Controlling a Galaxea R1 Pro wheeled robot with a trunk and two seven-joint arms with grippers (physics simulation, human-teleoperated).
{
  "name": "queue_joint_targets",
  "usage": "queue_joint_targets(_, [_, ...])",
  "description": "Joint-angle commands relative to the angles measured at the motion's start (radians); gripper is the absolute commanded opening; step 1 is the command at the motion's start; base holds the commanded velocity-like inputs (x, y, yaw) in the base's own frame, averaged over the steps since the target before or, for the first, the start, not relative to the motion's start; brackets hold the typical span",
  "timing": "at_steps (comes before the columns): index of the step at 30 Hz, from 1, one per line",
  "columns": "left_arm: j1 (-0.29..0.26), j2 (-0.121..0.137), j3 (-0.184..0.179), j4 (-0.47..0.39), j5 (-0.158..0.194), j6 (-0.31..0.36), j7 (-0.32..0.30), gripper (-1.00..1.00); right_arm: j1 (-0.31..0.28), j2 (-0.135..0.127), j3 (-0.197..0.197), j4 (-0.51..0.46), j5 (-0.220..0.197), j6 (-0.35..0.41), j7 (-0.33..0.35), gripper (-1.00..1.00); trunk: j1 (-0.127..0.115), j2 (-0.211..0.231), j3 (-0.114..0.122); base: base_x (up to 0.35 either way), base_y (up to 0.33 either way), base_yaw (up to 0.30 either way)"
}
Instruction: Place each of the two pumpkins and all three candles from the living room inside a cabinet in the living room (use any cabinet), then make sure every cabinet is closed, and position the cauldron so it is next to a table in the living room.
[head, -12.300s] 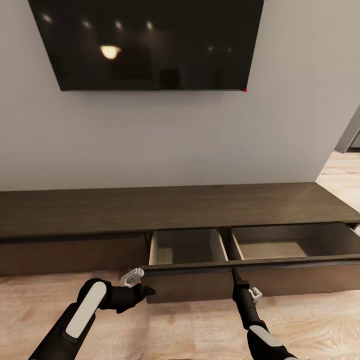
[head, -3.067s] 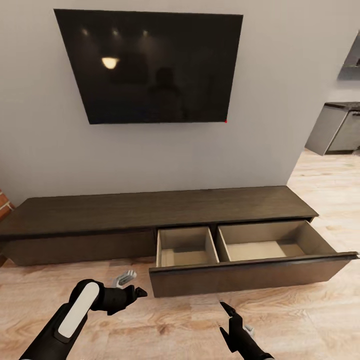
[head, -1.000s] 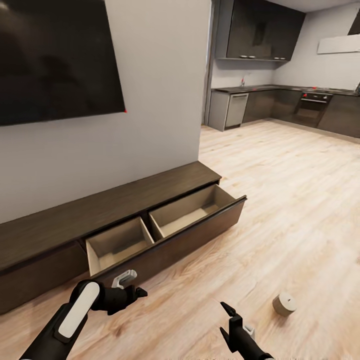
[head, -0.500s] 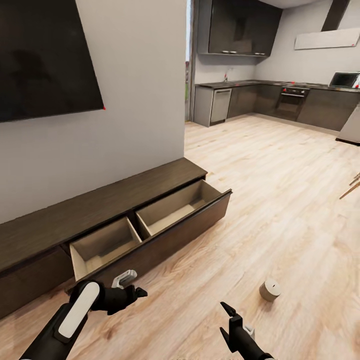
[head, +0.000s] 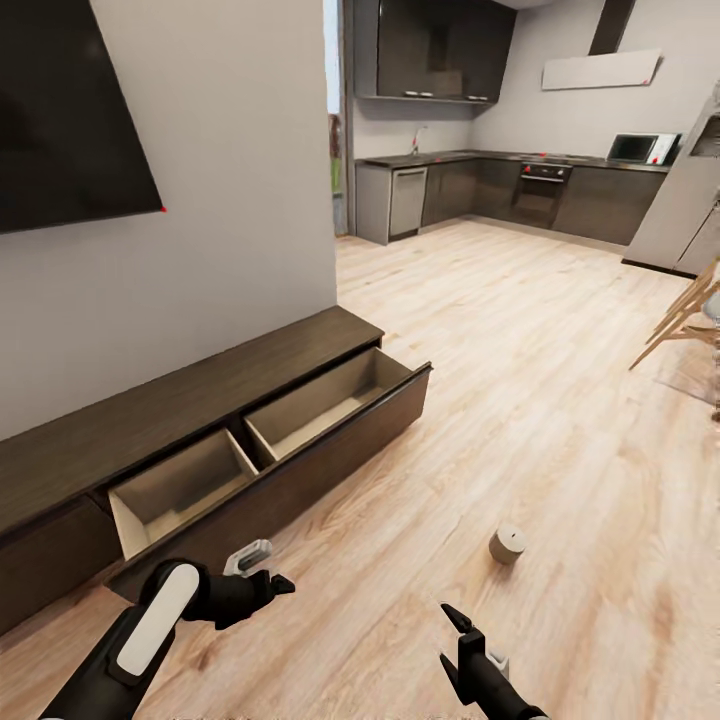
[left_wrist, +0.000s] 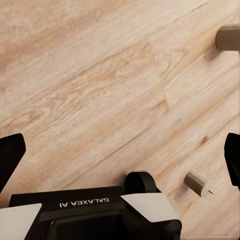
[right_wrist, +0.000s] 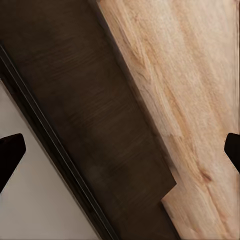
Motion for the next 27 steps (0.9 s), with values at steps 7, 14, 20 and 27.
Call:
queue_joint_targets(7, [0.000, 0.001, -0.002, -0.001, 0.010, 0.001, 0.010, 1.00, 0.001, 0.000, 0.006, 0.001, -0.011, 0.007, 0.004, 1.00, 0.000, 0.000, -0.010, -0.128, 0.000, -0.193])
queue_joint_targets(14, [0.000, 0.001, -0.002, -0.001, 0.010, 0.000, 0.010, 1.00, 0.001, 0.000, 0.007, 0.001, -0.010, 0.006, 0.004, 1.00, 0.000, 0.000, -0.018, -0.037, 0.000, -0.195])
queue_joint_targets(20, [0.000, 0.001, -0.003, -0.001, 0.009, 0.001, 0.010, 1.00, 0.001, -0.001, 0.006, 0.001, -0.010, 0.006, 0.004, 1.00, 0.000, 0.000, -0.024, -0.002, 0.000, -0.232])
queue_joint_targets(27, [0.000, 0.000, -0.003, -0.001, 0.009, 0.001, 0.010, 1.00, 0.001, -0.001, 0.006, 0.001, -0.009, 0.006, 0.004, 1.00, 0.000, 0.000, -0.028, 0.000, 0.000, -0.256])
